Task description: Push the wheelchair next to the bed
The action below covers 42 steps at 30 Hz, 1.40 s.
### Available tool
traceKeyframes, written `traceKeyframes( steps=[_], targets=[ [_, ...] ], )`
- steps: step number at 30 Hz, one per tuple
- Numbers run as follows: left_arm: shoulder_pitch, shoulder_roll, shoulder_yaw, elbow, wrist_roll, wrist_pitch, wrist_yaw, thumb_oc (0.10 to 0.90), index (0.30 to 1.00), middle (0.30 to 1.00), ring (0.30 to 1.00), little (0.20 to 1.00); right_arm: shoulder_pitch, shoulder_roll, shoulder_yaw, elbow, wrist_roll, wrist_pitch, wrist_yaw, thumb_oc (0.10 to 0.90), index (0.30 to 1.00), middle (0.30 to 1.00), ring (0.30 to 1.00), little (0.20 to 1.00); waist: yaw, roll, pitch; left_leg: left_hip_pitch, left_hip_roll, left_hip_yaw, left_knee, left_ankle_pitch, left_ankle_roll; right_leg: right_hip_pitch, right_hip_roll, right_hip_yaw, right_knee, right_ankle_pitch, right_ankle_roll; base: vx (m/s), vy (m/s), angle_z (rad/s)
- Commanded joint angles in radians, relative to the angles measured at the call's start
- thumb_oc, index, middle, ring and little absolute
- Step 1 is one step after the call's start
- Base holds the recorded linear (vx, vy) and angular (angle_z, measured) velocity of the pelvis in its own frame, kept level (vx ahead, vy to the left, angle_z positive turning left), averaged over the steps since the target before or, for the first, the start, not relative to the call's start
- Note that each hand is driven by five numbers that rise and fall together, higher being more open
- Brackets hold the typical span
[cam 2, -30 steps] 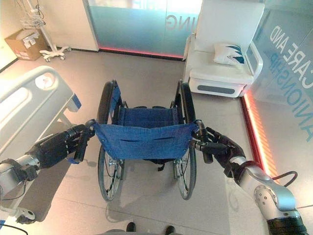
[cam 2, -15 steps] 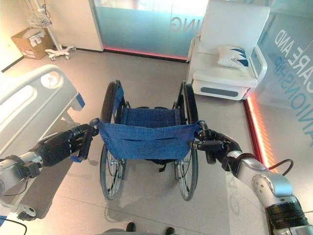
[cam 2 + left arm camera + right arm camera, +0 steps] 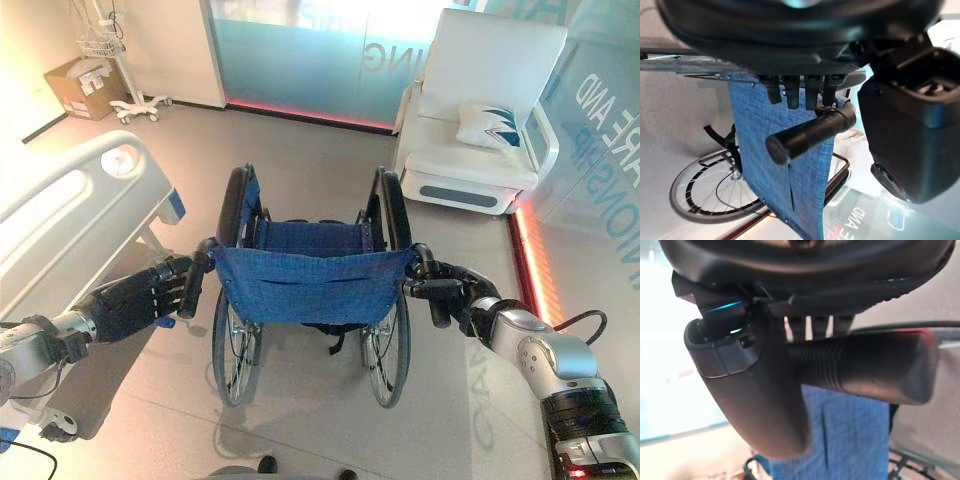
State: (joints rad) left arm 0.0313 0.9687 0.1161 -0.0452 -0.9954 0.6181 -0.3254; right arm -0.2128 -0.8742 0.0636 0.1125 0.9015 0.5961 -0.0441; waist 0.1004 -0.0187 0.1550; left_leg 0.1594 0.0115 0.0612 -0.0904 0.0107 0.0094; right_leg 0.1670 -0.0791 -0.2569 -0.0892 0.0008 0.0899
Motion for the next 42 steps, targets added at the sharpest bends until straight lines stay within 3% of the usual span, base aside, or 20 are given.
traceKeyframes(
  steps=[1, 4, 15, 24, 31, 38, 42],
  targets=[
    [-0.124, 0.094, -0.011, -0.005, -0.004, -0.039, -0.068, 0.800, 0.900, 0.900, 0.900, 0.900, -0.089, -0.155, 0.036, -0.001, -0.040, -0.048, 0.038, 0.400, 0.300, 0.300, 0.300, 0.300, 0.006, 0.029, -0.064, -0.004, 0.019, 0.030, 0.003, -0.030, -0.066, 0.014, -0.030, -0.064, 0.043, -0.042, 0.041, 0.00, 0.000, 0.00],
    [-0.123, 0.106, -0.018, -0.001, -0.021, -0.010, -0.111, 0.800, 0.900, 0.900, 0.900, 0.900, -0.089, -0.165, 0.039, -0.014, -0.030, -0.038, 0.037, 0.400, 0.300, 0.300, 0.300, 0.300, 0.003, 0.031, -0.066, -0.004, 0.018, 0.032, 0.003, -0.030, -0.066, 0.014, -0.029, -0.062, 0.042, -0.041, 0.042, 0.01, -0.003, 0.01],
    [-0.220, 0.098, -0.120, 0.014, -0.167, 0.019, -0.075, 0.800, 0.900, 0.900, 0.900, 0.900, -0.110, -0.182, 0.089, -0.027, -0.028, -0.040, 0.046, 0.400, 0.300, 0.300, 0.300, 0.300, -0.022, 0.037, -0.068, 0.010, 0.018, 0.045, 0.003, -0.034, -0.067, 0.022, -0.025, -0.047, 0.036, -0.039, 0.043, 0.01, -0.002, 0.01],
    [-0.312, 0.051, -0.184, 0.060, -0.292, -0.042, 0.043, 0.800, 0.900, 0.900, 0.900, 0.900, -0.141, -0.170, 0.127, -0.028, -0.024, -0.029, 0.034, 0.400, 0.300, 0.300, 0.300, 0.300, -0.046, 0.036, -0.072, 0.020, 0.017, 0.056, 0.003, -0.038, -0.066, 0.027, -0.021, -0.029, 0.030, -0.037, 0.042, 0.00, -0.001, 0.00],
    [-0.393, 0.014, -0.248, 0.076, -0.312, -0.061, -0.025, 0.800, 0.900, 0.900, 0.900, 0.900, -0.176, -0.163, 0.149, -0.028, -0.016, -0.012, 0.030, 0.400, 0.300, 0.300, 0.300, 0.300, -0.066, 0.037, -0.074, 0.024, 0.020, 0.072, 0.003, -0.037, -0.068, 0.026, -0.021, -0.019, 0.028, -0.036, 0.043, 0.00, -0.007, -0.06],
    [-0.398, 0.021, -0.292, -0.004, -0.220, -0.057, -0.083, 0.800, 0.900, 0.900, 0.900, 0.900, -0.150, -0.153, 0.141, -0.059, -0.011, -0.010, 0.011, 0.400, 0.300, 0.300, 0.300, 0.300, -0.073, 0.039, -0.071, 0.028, 0.023, 0.083, 0.003, -0.039, -0.066, 0.026, -0.017, -0.011, 0.025, -0.035, 0.043, 0.00, -0.003, -0.01],
    [-0.372, 0.084, -0.311, -0.044, -0.026, -0.047, -0.150, 0.800, 0.900, 0.900, 0.900, 0.900, -0.119, -0.164, 0.129, -0.086, 0.011, -0.021, -0.014, 0.400, 0.300, 0.300, 0.300, 0.300, -0.072, 0.042, -0.068, 0.028, 0.024, 0.084, 0.003, -0.036, -0.064, 0.026, -0.015, -0.007, 0.023, -0.032, 0.046, -0.01, -0.008, -0.02]
  ],
)
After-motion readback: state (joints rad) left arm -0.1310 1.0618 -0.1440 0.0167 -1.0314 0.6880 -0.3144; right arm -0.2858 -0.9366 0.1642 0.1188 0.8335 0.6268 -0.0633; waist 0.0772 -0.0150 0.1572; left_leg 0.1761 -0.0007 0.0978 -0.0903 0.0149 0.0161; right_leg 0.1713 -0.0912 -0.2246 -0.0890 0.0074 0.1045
